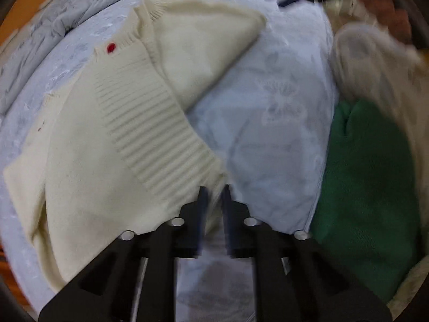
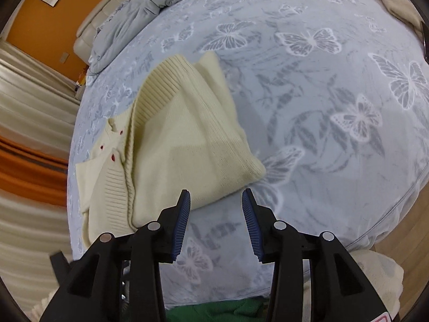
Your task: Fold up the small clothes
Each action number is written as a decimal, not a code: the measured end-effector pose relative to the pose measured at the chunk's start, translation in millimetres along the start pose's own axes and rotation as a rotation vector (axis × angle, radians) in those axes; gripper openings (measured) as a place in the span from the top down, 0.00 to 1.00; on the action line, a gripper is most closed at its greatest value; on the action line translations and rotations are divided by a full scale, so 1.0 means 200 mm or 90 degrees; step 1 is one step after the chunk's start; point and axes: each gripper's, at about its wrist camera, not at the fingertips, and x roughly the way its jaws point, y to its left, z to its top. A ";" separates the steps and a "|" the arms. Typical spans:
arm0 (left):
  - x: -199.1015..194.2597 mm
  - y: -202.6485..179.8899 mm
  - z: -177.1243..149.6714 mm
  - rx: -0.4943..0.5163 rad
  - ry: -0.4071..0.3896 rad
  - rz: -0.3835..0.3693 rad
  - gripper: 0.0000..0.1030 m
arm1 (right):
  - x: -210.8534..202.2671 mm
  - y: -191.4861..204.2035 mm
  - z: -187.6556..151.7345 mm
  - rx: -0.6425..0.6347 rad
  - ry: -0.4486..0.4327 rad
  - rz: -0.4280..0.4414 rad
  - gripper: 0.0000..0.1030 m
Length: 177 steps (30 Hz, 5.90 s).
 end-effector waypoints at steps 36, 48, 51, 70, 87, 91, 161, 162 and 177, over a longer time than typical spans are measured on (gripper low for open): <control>-0.48 1.53 -0.04 -0.759 -0.243 0.069 0.93 | 0.20 0.57 0.74 -0.163 -0.116 -0.009 0.93; -0.40 1.40 -0.28 -0.818 -0.184 0.155 0.27 | 0.24 0.30 0.62 -0.108 -0.091 -0.083 0.40; -0.45 1.24 -0.49 -0.859 -0.193 0.177 0.14 | 0.13 0.19 0.39 -0.114 -0.107 -0.107 0.29; -0.55 0.99 -0.67 -1.022 -0.268 -0.034 0.87 | 0.05 0.20 0.26 0.022 -0.033 0.083 0.87; -0.73 0.57 -0.71 -0.914 -0.181 0.149 0.37 | -0.21 0.12 0.09 -0.097 -0.072 -0.115 0.31; -0.79 0.71 -0.49 -0.830 -0.243 0.223 0.07 | 0.01 0.30 0.26 -0.178 -0.052 -0.126 0.28; -0.40 0.41 -0.63 -0.764 0.009 0.219 0.77 | 0.06 0.28 -0.22 -0.189 0.010 -0.147 0.83; -0.40 0.41 -0.64 -0.765 0.011 0.219 0.77 | 0.06 0.28 -0.22 -0.209 0.010 -0.162 0.83; -0.39 0.31 -0.59 -0.737 0.022 0.227 0.71 | 0.12 0.46 -0.33 -0.232 0.052 -0.103 0.82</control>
